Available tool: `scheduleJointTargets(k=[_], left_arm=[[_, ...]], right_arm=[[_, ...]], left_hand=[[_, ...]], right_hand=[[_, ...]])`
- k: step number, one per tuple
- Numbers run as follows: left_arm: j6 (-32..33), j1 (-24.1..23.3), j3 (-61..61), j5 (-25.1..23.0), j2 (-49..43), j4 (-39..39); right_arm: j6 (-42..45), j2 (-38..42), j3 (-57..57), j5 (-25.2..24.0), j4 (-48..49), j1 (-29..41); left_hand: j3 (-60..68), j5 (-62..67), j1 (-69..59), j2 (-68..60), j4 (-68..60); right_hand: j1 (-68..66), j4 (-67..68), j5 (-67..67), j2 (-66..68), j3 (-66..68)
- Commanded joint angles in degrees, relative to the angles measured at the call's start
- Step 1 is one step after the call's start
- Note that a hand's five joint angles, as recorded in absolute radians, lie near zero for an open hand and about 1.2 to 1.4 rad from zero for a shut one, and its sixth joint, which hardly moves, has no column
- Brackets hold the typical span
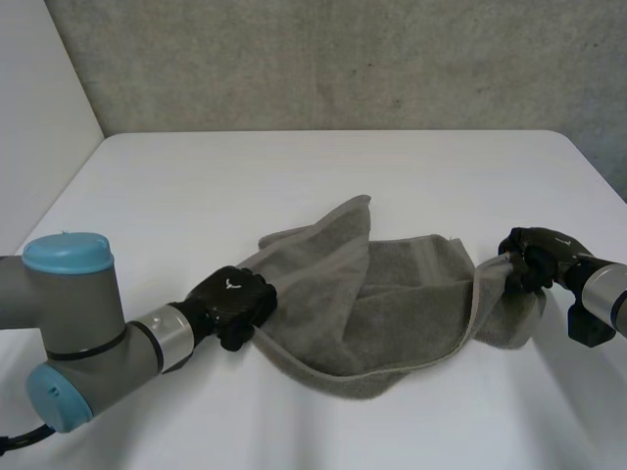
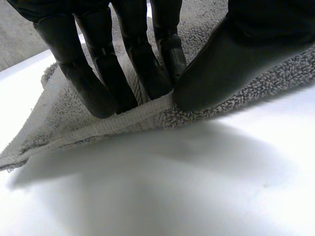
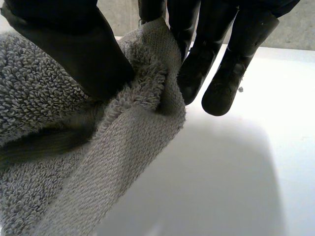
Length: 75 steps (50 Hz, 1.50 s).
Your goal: Fold the towel.
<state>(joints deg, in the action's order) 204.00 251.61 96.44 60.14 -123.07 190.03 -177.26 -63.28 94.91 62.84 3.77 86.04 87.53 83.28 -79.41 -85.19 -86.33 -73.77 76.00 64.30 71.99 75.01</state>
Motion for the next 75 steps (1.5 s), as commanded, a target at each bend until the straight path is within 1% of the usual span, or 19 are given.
scheduleJointTargets(k=[1, 6, 22, 26, 28, 33, 42, 49, 51, 55, 58, 62, 63, 65, 66, 67, 68, 70, 75], left_arm=[[0.0, 0.02, 0.94, -0.11, 0.73, -0.36], [0.08, 0.11, 2.17, -0.29, 1.35, -0.45], [0.08, 0.02, 1.38, -0.29, 0.38, -0.01], [0.08, 0.02, 1.29, -0.11, 0.2, 0.08], [0.08, -0.07, 1.12, 0.24, 0.29, -0.01], [0.0, -0.16, 0.07, 0.68, 1.69, -0.18], [-2.38, 1.51, -0.73, 2.26, 10.84, -0.27], [-14.39, 4.15, -1.78, 3.58, 26.98, 0.25], [-17.49, 4.59, -2.58, 3.84, 30.09, 0.25], [-24.25, 5.64, -4.94, 6.29, 37.01, 0.17], [-24.79, 5.99, -5.91, 7.88, 38.78, -0.8], [-24.44, 6.08, -5.65, 8.32, 38.18, -2.55], [-23.83, 6.08, -5.74, 8.32, 36.95, -4.13], [-22.69, 6.08, -5.83, 8.41, 34.77, -6.14], [-20.85, 6.08, -6.09, 8.41, 32.05, -8.08], [-20.83, 6.08, -6.09, 8.41, 32.02, -8.1], [-18.14, 6.08, -6.44, 8.41, 29.23, -9.84], [-14.98, 5.82, -7.05, 8.58, 26.51, -11.16], [-5.45, 4.77, -11.28, 11.05, 17.34, -13.37]], right_arm=[[-0.01, -0.09, -0.08, -0.09, 0.01, 0.0], [0.08, -0.09, -0.08, -0.52, 0.01, 0.0], [0.08, -0.17, 0.01, -0.88, 0.01, 0.0], [-0.01, -0.17, 0.01, -0.88, 0.01, 0.0], [-0.01, -0.26, 0.01, -0.96, -0.08, -0.09], [-0.01, -1.23, -0.34, -0.79, -0.52, -0.09], [-0.19, -15.97, -0.95, -4.29, -3.24, 0.35], [-0.63, -28.21, -7.28, -7.56, -7.73, 0.09], [-0.71, -30.23, -15.59, -9.39, -15.33, -0.17], [0.52, -27.07, -25.04, -12.65, -25.39, -0.17], [5.75, -21.3, -32.21, -14.14, -33.35, 0.17], [20.41, -13.82, -36.72, -11.7, -43.99, 3.5], [20.47, -13.8, -36.73, -11.69, -44.02, 3.52], [30.79, -8.29, -38.48, -5.92, -49.45, 8.5], [30.84, -8.26, -38.49, -5.89, -49.47, 8.53], [34.23, -5.91, -38.75, -2.32, -50.17, 10.88], [34.27, -5.89, -38.75, -2.28, -50.18, 10.9], [36.02, -2.74, -39.53, 3.4, -47.47, 15.89], [35.68, -1.05, -40.33, 5.54, -35.11, 20.91]], left_hand=[[-19.62, -25.37, 11.5, 17.28, 18.42], [-29.7, -35.45, 21.58, 27.36, 28.5], [-29.38, -35.13, 21.26, 27.04, 28.18], [-24.33, -30.08, 16.21, 21.99, 23.13], [-7.61, -13.36, -0.51, 5.27, 6.41], [-7.53, -13.28, -0.59, 5.19, 6.33], [-7.53, -13.28, -0.59, 5.19, 6.33], [-7.53, -13.28, -0.59, 5.19, 6.33], [-7.53, -13.28, -0.59, 5.19, 6.33], [-7.53, -13.28, -0.59, 5.19, 6.33], [-7.53, -13.28, -0.59, 5.19, 6.33], [-7.53, -13.28, -0.59, 5.19, 6.33], [-7.53, -13.28, -0.59, 5.19, 6.33], [-7.53, -13.28, -0.59, 5.19, 6.33], [-7.53, -13.28, -0.59, 5.19, 6.33], [-7.53, -13.28, -0.59, 5.19, 6.33], [-7.53, -13.28, -0.59, 5.19, 6.33], [-7.53, -13.28, -0.59, 5.19, 6.33], [-7.53, -13.28, -0.59, 5.19, 6.33]], right_hand=[[-6.23, 4.0, 5.7, 8.01, 4.99], [-6.23, 4.0, 5.7, 8.01, 4.99], [-6.23, 4.0, 5.7, 8.01, 4.99], [-6.23, 4.0, 5.7, 8.01, 4.99], [-6.23, 4.0, 5.7, 8.01, 4.99], [-6.23, 4.0, 5.7, 8.01, 4.99], [-6.23, 4.0, 5.7, 8.01, 4.99], [-6.23, 4.0, 5.7, 8.01, 4.99], [-6.23, 4.0, 5.7, 8.01, 4.99], [-6.23, 4.0, 5.7, 8.01, 4.99], [-6.23, 4.0, 5.7, 8.01, 4.99], [-6.23, 4.0, 5.7, 8.01, 4.99], [-6.23, 4.0, 5.7, 8.01, 4.99], [-6.23, 4.0, 5.7, 8.01, 4.99], [-6.23, 4.0, 5.7, 8.01, 4.99], [-6.23, 4.0, 5.7, 8.01, 4.99], [-6.23, 4.0, 5.7, 8.01, 4.99], [-6.23, 4.0, 5.7, 8.01, 4.99], [-6.23, 4.0, 5.7, 8.01, 4.99]])
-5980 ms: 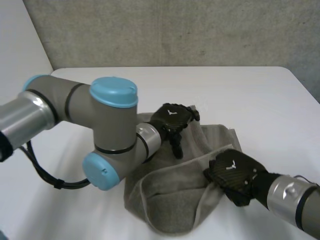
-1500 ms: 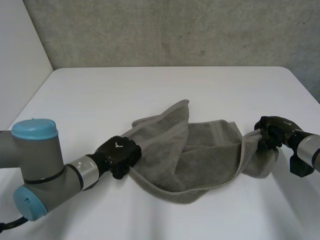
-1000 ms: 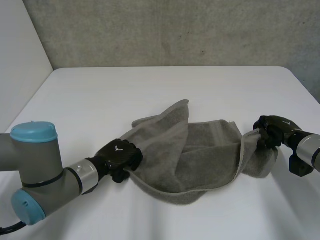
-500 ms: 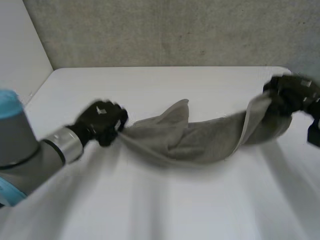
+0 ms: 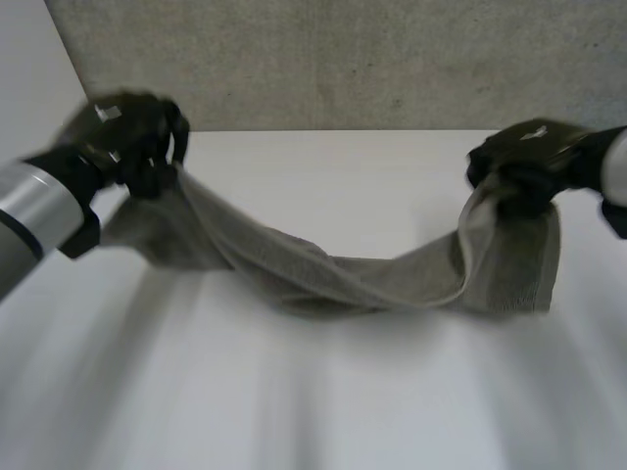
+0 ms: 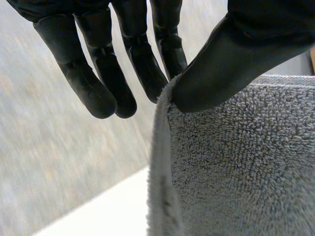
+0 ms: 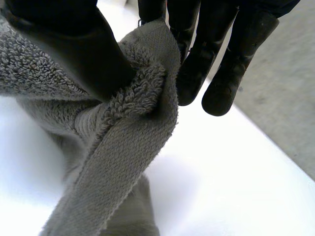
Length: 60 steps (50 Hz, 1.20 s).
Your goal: Fold the towel.
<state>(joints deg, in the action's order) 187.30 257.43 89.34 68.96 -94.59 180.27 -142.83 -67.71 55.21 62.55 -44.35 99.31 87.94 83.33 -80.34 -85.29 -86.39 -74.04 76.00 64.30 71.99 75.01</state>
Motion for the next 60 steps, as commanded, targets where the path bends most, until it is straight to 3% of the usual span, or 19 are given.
scheduleJointTargets(k=[1, 3, 4, 6, 7, 8, 9, 11, 12, 14, 20, 25, 30, 35, 40, 47, 50, 54, 60], left_arm=[[13.24, -1.75, -6.7, 3.88, -13.75, -3.87], [14.83, -2.63, -9.77, 5.9, -16.13, -3.96], [15.63, -3.42, -13.72, 7.84, -17.98, -3.87], [15.55, -3.52, -18.02, 9.51, -19.48, -3.61], [15.2, -3.52, -22.5, 10.74, -20.45, -3.17], [15.2, -3.52, -22.54, 10.76, -20.46, -3.17], [14.59, -3.52, -27.42, 12.06, -21.07, -1.78], [13.44, -3.61, -31.95, 13.22, -21.34, 1.23], [11.53, -3.69, -35.43, 14.52, -21.25, 5.49], [9.13, -3.52, -37.4, 16.12, -20.72, 9.93], [2.37, -3.6, -37.85, 18.49, -18.27, 21.6], [2.72, -3.96, -32.32, 17.88, -18.0, 22.85], [2.63, -3.87, -21.49, 16.12, -18.17, 23.02], [2.81, -2.99, -8.04, 10.76, -18.44, 24.96], [7.02, -1.85, 4.17, 6.8, -19.67, 28.21], [19.75, -1.49, 18.22, 5.31, -18.79, 29.26], [21.96, -1.67, 21.47, 5.31, -17.48, 29.18], [22.14, -1.76, 23.95, 5.13, -15.36, 29.17], [22.14, -1.85, 24.83, 4.78, -14.57, 29.53]], right_arm=[[1.24, 3.37, -0.63, 5.82, 13.06, 7.66], [-0.94, 3.37, -0.99, 5.65, 24.43, 9.23], [-0.96, 3.37, -0.99, 5.65, 24.49, 9.24], [-4.72, 3.28, -1.07, 5.74, 40.22, 10.55], [-4.74, 3.28, -1.07, 5.74, 40.31, 10.56], [-7.0, 2.85, -0.29, 6.17, 49.71, 10.9], [-7.02, 2.84, -0.28, 6.18, 49.8, 10.91], [-13.31, 0.05, 2.25, 6.87, 69.39, 10.82], [-13.35, 0.03, 2.27, 6.88, 69.49, 10.82], [-19.56, -3.29, 4.19, 8.63, 81.47, 10.47], [-23.72, -3.66, 3.15, 10.48, 77.58, 10.03], [-22.23, 0.9, 1.83, 5.93, 65.29, 10.03], [-19.16, 3.27, 4.71, 1.97, 62.29, 9.94], [-14.42, 6.17, 11.65, -2.95, 59.48, 9.07], [-7.05, 9.6, 19.56, -7.09, 58.5, 7.05], [2.74, 10.84, 28.11, -7.36, 58.24, 3.88], [5.28, 10.4, 31.53, -7.27, 57.45, 2.12], [6.51, 9.7, 34.43, -5.79, 52.9, 0.1], [6.95, 6.19, 35.48, -1.39, 43.23, -0.52]], left_hand=[[-7.94, -13.33, 0.34, 5.29, 6.39], [-7.94, -13.33, 0.34, 5.29, 6.39], [-7.94, -13.33, 0.34, 5.29, 6.39], [-7.94, -13.33, 0.34, 5.29, 6.39], [-7.94, -13.33, 0.34, 5.29, 6.39], [-7.94, -13.33, 0.34, 5.29, 6.39], [-7.94, -13.33, 0.34, 5.29, 6.39], [-7.94, -13.33, 0.34, 5.29, 6.39], [-7.94, -13.33, 0.34, 5.29, 6.39], [-7.94, -13.33, 0.34, 5.29, 6.39], [-7.94, -13.33, 0.34, 5.29, 6.39], [-7.94, -13.33, 0.34, 5.29, 6.39], [-7.94, -13.33, 0.34, 5.29, 6.39], [-7.94, -13.33, 0.34, 5.29, 6.39], [-7.94, -13.33, 0.34, 5.29, 6.39], [-7.94, -13.33, 0.34, 5.29, 6.39], [-7.94, -13.33, 0.34, 5.29, 6.39], [-7.94, -13.33, 0.34, 5.29, 6.39], [-7.94, -13.33, 0.34, 5.29, 6.39]], right_hand=[[-5.96, 4.0, 5.7, 8.01, 4.99], [-5.96, 4.0, 5.7, 8.01, 4.99], [-5.96, 4.0, 5.7, 8.01, 4.99], [-5.96, 4.0, 5.7, 8.01, 4.99], [-5.96, 4.0, 5.7, 8.01, 4.99], [-5.96, 4.0, 5.7, 8.01, 4.99], [-5.96, 4.0, 5.7, 8.01, 4.99], [-5.96, 4.0, 5.7, 8.01, 4.99], [-5.96, 4.0, 5.7, 8.01, 4.99], [-5.96, 4.0, 5.7, 8.01, 4.99], [-5.96, 4.0, 5.7, 8.01, 4.99], [-5.96, 4.0, 5.7, 8.01, 4.99], [-5.96, 4.0, 5.7, 8.01, 4.99], [-5.96, 4.0, 5.7, 8.01, 4.99], [-5.96, 4.0, 5.7, 8.01, 4.99], [-5.18, 3.22, 4.92, 7.23, 4.21], [4.75, -6.7, -5.01, -2.7, -5.72], [30.73, -32.69, -30.99, -28.68, -31.7], [47.62, -49.57, -47.88, -45.57, -48.59]])
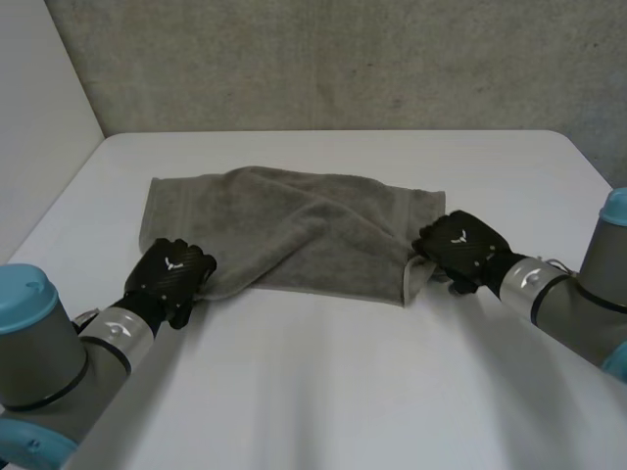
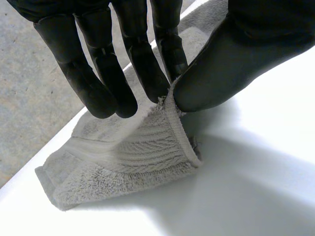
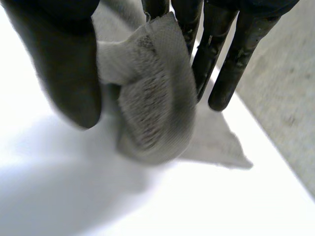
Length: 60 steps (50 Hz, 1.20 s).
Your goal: Fold the towel.
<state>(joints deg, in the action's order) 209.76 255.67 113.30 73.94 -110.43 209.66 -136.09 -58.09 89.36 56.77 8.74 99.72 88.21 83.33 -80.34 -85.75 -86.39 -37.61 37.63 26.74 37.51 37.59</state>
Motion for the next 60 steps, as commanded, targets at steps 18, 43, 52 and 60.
scheduleJointTargets(k=[18, 43, 52, 60], left_arm=[[-0.4, 2.56, 0.08, -0.11, 0.3, 2.95], [-0.32, 3.61, -0.89, -0.11, -0.31, 3.21], [-0.32, 4.4, -1.59, -0.11, -1.28, 3.21], [-0.32, 5.37, -2.29, -0.02, -2.25, 3.3]], right_arm=[[-0.93, -9.32, 7.4, 5.36, -3.46, 0.56], [-10.25, -3.71, -2.61, 14.59, -3.2, 9.0], [-9.9, -1.41, -3.58, 16.09, -3.2, 9.61], [-9.81, -0.97, -4.46, 16.0, -4.34, 9.09]], left_hand=[[-8.21, -13.33, 0.34, 5.75, 6.39], [-8.21, -13.33, 0.34, 5.75, 6.39], [-8.21, -13.33, 0.34, 5.75, 6.39], [-8.21, -13.33, 0.34, 5.75, 6.39]], right_hand=[[14.41, -14.43, -13.53, -14.3, -14.39], [1.31, -1.33, -0.44, -1.21, -1.29], [-14.86, 14.84, 15.73, 14.97, 14.88], [-33.53, 33.51, 34.41, 33.64, 33.55]])
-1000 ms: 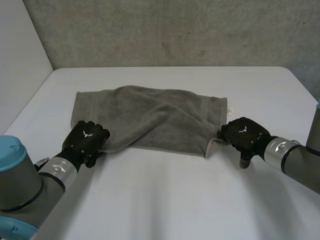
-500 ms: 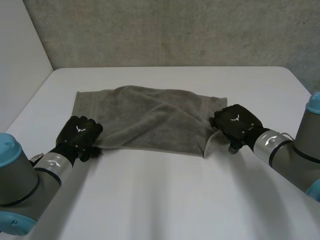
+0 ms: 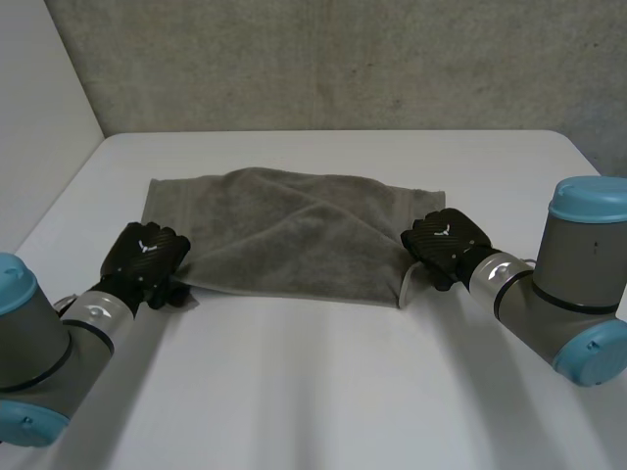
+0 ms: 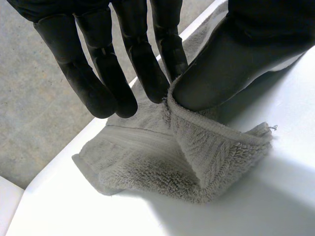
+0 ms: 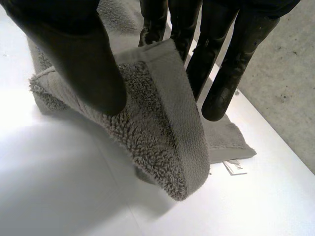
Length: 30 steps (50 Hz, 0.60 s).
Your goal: Fold the towel.
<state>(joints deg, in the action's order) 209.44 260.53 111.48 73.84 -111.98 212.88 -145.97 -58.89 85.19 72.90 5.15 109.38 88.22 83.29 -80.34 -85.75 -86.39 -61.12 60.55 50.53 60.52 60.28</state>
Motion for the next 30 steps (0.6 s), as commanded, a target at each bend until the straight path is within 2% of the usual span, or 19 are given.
scheduleJointTargets(k=[1, 8, 13, 15, 17, 19, 20, 22, 30], left_arm=[[0.0, 0.51, -0.48, 0.08, -0.69, 0.07], [0.35, 0.95, -0.65, 0.34, -3.32, 5.16], [0.53, 0.95, -0.74, 0.69, -4.91, 8.33], [0.53, 0.95, -0.74, 0.69, -5.26, 8.95], [0.53, 0.95, -0.83, 0.69, -5.7, 9.3], [0.53, 0.95, -1.0, 0.87, -6.49, 9.3], [0.53, 0.95, -1.0, 0.87, -6.49, 9.3], [0.53, 0.95, -1.0, 0.96, -6.93, 9.22], [0.53, 0.95, -1.0, 1.04, -6.93, 9.13]], right_arm=[[-0.02, -0.26, -0.12, -0.04, -0.67, -0.66], [-1.34, -2.28, 1.91, -0.57, -0.14, -1.01], [-6.0, -6.06, 3.67, -1.1, 0.21, -2.42], [-11.24, -7.02, 4.02, -1.62, 0.38, -5.13], [-14.06, -7.2, 4.02, -1.88, 0.73, -6.19], [-16.54, -7.29, 3.93, -2.41, 1.09, -6.9], [-18.55, -7.46, 3.93, -2.85, 1.44, -7.34], [-20.13, -7.55, 3.75, -3.03, 1.79, -7.78], [-24.54, -8.08, 5.25, -2.41, 5.92, -10.95]], left_hand=[[-8.22, -13.29, 0.34, 5.75, 6.39], [-8.22, -13.29, 0.34, 5.75, 6.39], [-8.22, -13.29, 0.34, 5.75, 6.39], [-8.22, -13.29, 0.34, 5.75, 6.39], [-11.56, -16.63, 3.68, 9.09, 9.73], [-27.61, -32.69, 19.73, 25.14, 25.78], [-27.71, -32.78, 19.83, 25.24, 25.88], [-37.93, -43.0, 30.05, 35.46, 36.1], [-47.05, -52.13, 39.17, 44.59, 45.23]], right_hand=[[-17.52, 18.08, 18.1, 18.12, 18.36], [-18.88, 19.45, 19.47, 19.48, 19.72], [-18.88, 19.45, 19.47, 19.48, 19.72], [-18.88, 19.45, 19.47, 19.48, 19.72], [-18.88, 19.45, 19.47, 19.48, 19.72], [-18.88, 19.45, 19.47, 19.48, 19.72], [-18.88, 19.45, 19.47, 19.48, 19.72], [-18.88, 19.45, 19.47, 19.48, 19.72], [-18.88, 19.45, 19.47, 19.48, 19.72]])
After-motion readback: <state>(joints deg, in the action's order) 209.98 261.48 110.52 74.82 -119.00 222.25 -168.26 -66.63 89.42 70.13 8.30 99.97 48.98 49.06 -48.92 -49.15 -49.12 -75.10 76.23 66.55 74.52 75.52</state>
